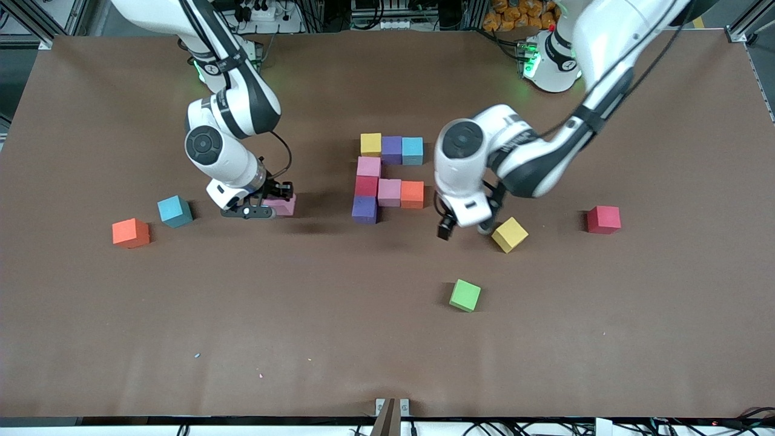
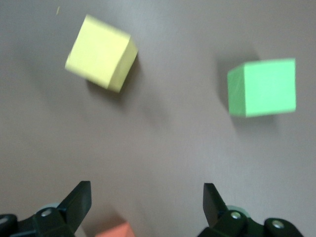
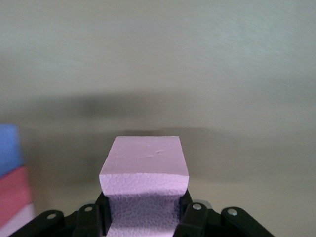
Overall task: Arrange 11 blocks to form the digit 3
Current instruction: 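Lift the pink block with the right gripper while the left gripper grasps yellow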
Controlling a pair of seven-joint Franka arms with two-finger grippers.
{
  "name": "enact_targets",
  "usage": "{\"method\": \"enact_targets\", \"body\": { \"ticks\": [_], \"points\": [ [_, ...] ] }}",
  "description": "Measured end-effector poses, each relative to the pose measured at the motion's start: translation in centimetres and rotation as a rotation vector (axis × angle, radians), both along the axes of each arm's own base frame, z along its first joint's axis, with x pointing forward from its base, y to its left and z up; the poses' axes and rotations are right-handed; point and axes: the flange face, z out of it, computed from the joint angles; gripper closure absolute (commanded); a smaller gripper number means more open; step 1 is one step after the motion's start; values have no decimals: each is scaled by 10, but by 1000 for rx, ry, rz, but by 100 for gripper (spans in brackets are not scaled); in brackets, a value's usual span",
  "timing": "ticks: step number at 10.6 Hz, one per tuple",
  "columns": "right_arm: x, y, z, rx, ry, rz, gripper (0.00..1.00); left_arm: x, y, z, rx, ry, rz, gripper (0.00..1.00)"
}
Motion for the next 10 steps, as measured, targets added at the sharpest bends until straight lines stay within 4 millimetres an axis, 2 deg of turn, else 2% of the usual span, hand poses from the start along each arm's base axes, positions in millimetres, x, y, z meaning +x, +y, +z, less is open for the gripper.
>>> {"method": "enact_targets", "body": {
  "ticks": [2,3,7,8,10],
  "points": [
    [12,28,22,49,-16,-4,61,29,47,0,8,16,-84,0],
    [19,42,27,60,-26,-21,61,39,66,1,9,21,-124,0],
    [57,94,28,81,-59,-110,64,78,124,-2,27,44,-374,0],
    [71,104,27,89,-70,-129,64,86,133,-4,27,50,-424,0],
    [95,124,17,97,-77,-145,67,89,137,-14,21,71,-499,0]
  ]
}}
